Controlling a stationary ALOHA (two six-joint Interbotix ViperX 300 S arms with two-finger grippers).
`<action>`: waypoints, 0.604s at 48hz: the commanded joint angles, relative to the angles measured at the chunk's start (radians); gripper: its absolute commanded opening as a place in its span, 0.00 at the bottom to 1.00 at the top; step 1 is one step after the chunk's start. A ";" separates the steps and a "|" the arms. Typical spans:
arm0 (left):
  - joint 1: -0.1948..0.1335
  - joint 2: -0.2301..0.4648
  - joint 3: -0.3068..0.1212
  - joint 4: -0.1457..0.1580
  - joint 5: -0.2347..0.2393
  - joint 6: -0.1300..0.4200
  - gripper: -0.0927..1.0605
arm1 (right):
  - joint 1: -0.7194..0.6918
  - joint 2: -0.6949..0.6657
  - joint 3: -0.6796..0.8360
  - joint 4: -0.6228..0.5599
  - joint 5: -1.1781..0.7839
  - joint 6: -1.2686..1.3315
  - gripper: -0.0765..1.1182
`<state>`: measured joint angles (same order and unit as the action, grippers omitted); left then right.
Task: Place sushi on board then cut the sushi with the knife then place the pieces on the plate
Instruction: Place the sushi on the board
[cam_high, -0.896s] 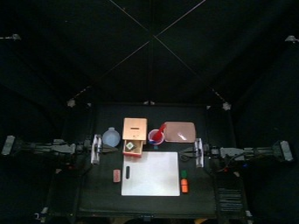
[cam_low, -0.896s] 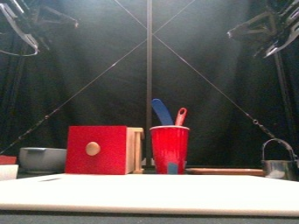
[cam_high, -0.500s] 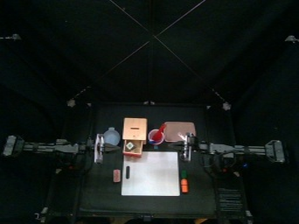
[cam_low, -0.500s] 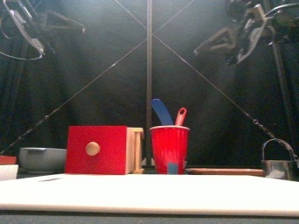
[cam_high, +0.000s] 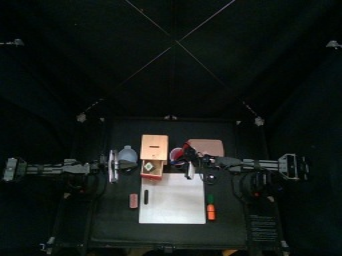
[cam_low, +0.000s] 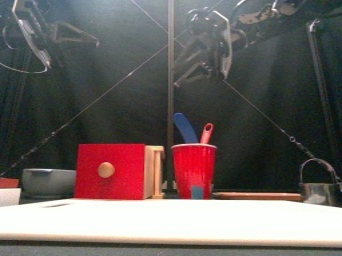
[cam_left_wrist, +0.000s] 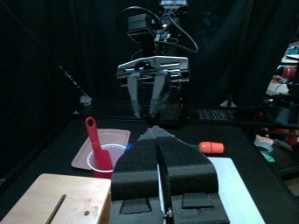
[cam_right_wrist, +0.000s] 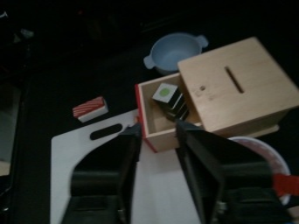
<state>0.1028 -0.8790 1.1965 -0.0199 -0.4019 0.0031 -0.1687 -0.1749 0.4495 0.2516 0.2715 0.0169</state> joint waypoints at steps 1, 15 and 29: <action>0.017 0.005 0.000 -0.005 -0.005 0.002 0.10 | 0.002 0.040 -0.126 0.012 0.103 -0.002 0.90; 0.080 0.002 0.035 -0.051 -0.002 0.000 0.10 | 0.023 0.241 -0.350 -0.051 0.273 0.029 0.90; 0.120 -0.002 0.048 -0.098 0.000 0.002 0.10 | 0.061 0.413 -0.598 -0.364 0.561 0.301 0.90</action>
<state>0.2163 -0.8820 1.2579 -0.1166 -0.3988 0.0031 -0.1258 0.2439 -0.0614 -0.0138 0.7685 0.2638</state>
